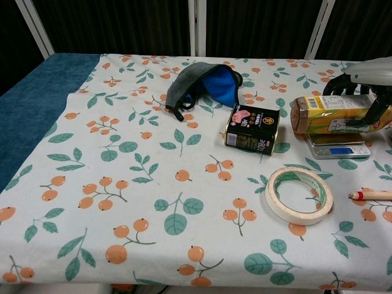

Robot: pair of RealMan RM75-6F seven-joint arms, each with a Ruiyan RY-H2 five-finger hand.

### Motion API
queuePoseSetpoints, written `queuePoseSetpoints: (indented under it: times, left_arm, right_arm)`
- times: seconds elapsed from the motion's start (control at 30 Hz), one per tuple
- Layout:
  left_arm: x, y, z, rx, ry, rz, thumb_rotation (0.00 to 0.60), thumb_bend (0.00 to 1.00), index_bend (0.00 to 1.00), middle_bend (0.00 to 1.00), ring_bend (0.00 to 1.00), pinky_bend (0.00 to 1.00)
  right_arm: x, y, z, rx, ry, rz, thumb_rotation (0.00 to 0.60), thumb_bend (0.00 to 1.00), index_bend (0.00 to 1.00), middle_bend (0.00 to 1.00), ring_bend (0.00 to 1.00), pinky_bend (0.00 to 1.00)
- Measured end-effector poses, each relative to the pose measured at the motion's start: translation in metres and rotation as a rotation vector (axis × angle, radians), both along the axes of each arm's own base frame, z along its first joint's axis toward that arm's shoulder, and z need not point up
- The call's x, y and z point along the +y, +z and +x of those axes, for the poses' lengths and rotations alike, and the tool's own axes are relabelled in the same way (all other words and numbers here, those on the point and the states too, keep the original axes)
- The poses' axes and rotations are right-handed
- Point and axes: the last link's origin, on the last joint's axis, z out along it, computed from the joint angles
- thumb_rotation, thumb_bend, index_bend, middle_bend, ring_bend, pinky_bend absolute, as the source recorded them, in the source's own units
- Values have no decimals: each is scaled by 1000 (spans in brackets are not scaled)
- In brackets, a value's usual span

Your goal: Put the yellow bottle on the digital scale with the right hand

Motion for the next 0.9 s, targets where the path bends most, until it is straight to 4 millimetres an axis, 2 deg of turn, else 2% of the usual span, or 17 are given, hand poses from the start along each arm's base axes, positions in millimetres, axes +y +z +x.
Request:
queuePoseSetpoints:
  times: [0.1, 0.17, 0.27, 0.53, 0.73, 0.9]
  left_arm:
    - [0, 0, 0, 0, 2, -1, 600, 185, 42, 0, 0, 0]
    - [0, 0, -1, -1, 4, -1, 600, 185, 42, 0, 0, 0]
    - [0, 0, -1, -1, 3, -1, 600, 185, 42, 0, 0, 0]
    - [0, 2, 1, 2, -3, 6, 600, 184, 42, 0, 0, 0]
    - [0, 5, 3, 3, -10, 17, 600, 185, 42, 0, 0, 0]
    - [0, 7, 4, 3, -14, 30, 600, 184, 42, 0, 0, 0]
  right_arm:
    - [0, 1, 1, -13, 4, 9, 600, 209, 55, 58, 24, 179]
    - [0, 1, 1, -17, 9, 15, 600, 184, 12, 20, 1, 122]
    - [-1, 3, 0, -17, 14, 18, 600, 173, 0, 0, 0, 63]
    - [2, 17, 6, -56, 26, -13, 600, 171, 0, 0, 0, 60]
    - [20, 53, 11, -105, 83, -131, 600, 152, 0, 0, 0, 18]
    - [54, 94, -4, -101, 157, -334, 600, 123, 0, 0, 0, 0]
